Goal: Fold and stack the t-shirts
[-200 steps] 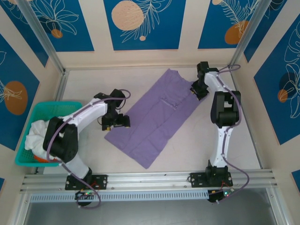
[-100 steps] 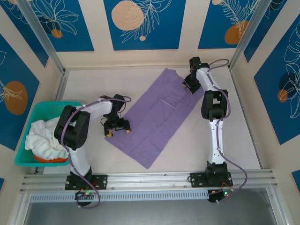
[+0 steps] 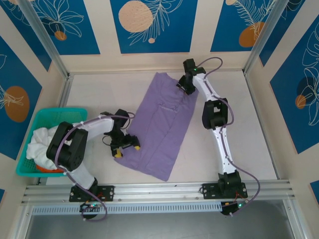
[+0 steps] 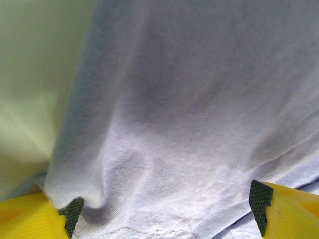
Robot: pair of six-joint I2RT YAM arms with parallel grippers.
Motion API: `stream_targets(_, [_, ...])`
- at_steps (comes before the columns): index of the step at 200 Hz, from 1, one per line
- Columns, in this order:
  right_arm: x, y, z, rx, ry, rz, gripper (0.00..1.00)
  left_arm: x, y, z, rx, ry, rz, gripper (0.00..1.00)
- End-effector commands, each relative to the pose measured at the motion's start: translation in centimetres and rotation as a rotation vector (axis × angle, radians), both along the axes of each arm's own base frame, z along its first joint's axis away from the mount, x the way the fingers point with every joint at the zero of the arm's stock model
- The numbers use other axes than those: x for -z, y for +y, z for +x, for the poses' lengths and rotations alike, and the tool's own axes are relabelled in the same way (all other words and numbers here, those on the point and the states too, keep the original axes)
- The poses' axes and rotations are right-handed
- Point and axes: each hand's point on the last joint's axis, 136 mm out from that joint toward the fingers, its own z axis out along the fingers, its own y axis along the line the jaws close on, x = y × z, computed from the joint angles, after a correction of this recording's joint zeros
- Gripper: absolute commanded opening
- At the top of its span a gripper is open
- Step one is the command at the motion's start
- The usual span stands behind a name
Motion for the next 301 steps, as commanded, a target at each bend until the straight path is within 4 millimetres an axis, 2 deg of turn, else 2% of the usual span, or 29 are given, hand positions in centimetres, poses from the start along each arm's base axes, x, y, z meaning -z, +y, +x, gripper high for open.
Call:
stream_targets(1, [3.5, 2.7, -1.0, -0.103, 0.05, 0.041, 0.48, 0.9, -1.3, -3.1, 0.009, 0.089, -0.026, 0.91])
stream_targets(30, [3.8, 2.8, -0.2, -0.154, 0.017, 0.044, 0.49, 0.7, -2.9, -4.7, 0.067, 0.099, -0.032, 0.92])
stream_targets(50, [3.3, 1.2, 0.8, -0.138, -0.012, 0.036, 0.51, 0.5, -3.8, -5.5, 0.103, 0.098, -0.037, 0.92])
stream_targets(80, [1.5, -1.7, 3.0, -0.1, -0.084, 0.023, 0.54, -0.1, -5.4, -6.0, 0.173, 0.098, -0.064, 0.94])
stream_targets(96, [-0.9, -2.6, 4.1, -0.087, -0.141, 0.04, 0.56, -0.3, -6.6, -6.0, 0.192, 0.091, -0.094, 0.95])
stream_targets(116, [-5.6, -3.5, 4.8, -0.074, -0.222, 0.038, 0.59, -0.9, -7.6, -5.6, 0.232, 0.077, -0.117, 0.96])
stream_targets(131, [-9.5, -3.8, 4.3, -0.065, -0.264, 0.034, 0.61, -1.8, -7.9, -5.1, 0.254, 0.049, -0.124, 0.98])
stream_targets(143, [-11.6, -3.9, 3.0, -0.066, -0.256, 0.034, 0.61, -3.1, -7.9, -4.3, 0.268, 0.005, -0.121, 1.0])
stream_targets(158, [-13.3, -3.8, -0.2, -0.071, -0.189, 0.039, 0.61, -5.4, -7.6, -2.7, 0.274, -0.083, -0.114, 1.0])
stream_targets(174, [-14.6, -2.8, -5.2, -0.094, -0.104, 0.043, 0.6, -8.0, -7.0, -1.0, 0.255, -0.176, -0.121, 1.0])
stream_targets(176, [-14.2, -2.7, -6.0, -0.1, -0.083, 0.043, 0.6, -8.3, -6.8, -0.9, 0.254, -0.184, -0.118, 1.0])
stream_targets(180, [-14.8, -2.2, -7.2, -0.113, -0.085, 0.049, 0.6, -8.8, -6.3, -0.6, 0.251, -0.2, -0.11, 1.0])
stream_targets(184, [-13.9, -1.8, -8.8, -0.122, -0.049, 0.05, 0.6, -9.1, -5.9, -0.4, 0.25, -0.213, -0.101, 1.0])
stream_targets(187, [-14.5, -1.5, -9.9, -0.125, -0.056, 0.053, 0.6, -9.4, -5.5, -0.3, 0.25, -0.222, -0.094, 1.0])
stream_targets(197, [-13.5, -0.7, -14.0, -0.134, -0.018, 0.07, 0.6, -10.0, -4.3, -0.2, 0.241, -0.244, -0.084, 1.0])
stream_targets(203, [-13.3, -0.3, -16.3, -0.125, -0.001, 0.085, 0.6, -10.0, -3.5, -0.4, 0.231, -0.25, -0.078, 1.0])
stream_targets(208, [-12.0, -0.1, -18.6, -0.116, 0.044, 0.095, 0.6, -10.0, -2.9, -0.6, 0.218, -0.253, -0.078, 1.0])
stream_targets(218, [-10.9, 0.6, -22.7, -0.109, 0.105, 0.134, 0.6, -9.7, -1.7, -1.1, 0.187, -0.25, -0.083, 0.98])
stream_targets(237, [-8.1, 1.8, -30.3, -0.132, 0.227, 0.169, 0.6, -8.3, 0.1, -2.7, 0.134, -0.218, -0.091, 0.92])
stream_targets(248, [-6.8, 2.1, -34.1, -0.154, 0.272, 0.16, 0.6, -7.3, 0.7, -3.7, 0.112, -0.2, -0.104, 0.88])
stream_targets(273, [-4.0, 1.7, -41.4, -0.157, 0.355, 0.114, 0.58, -5.8, 1.1, -5.3, 0.067, -0.162, -0.154, 0.81])
stream_targets(286, [-2.8, 1.1, -44.3, -0.13, 0.395, 0.098, 0.54, -5.1, 1.2, -5.8, 0.045, -0.134, -0.181, 0.79])
stream_targets(301, [-1.8, 0.1, -46.9, -0.103, 0.413, 0.07, 0.47, -4.3, 1.0, -6.3, 0.031, -0.095, -0.215, 0.71])
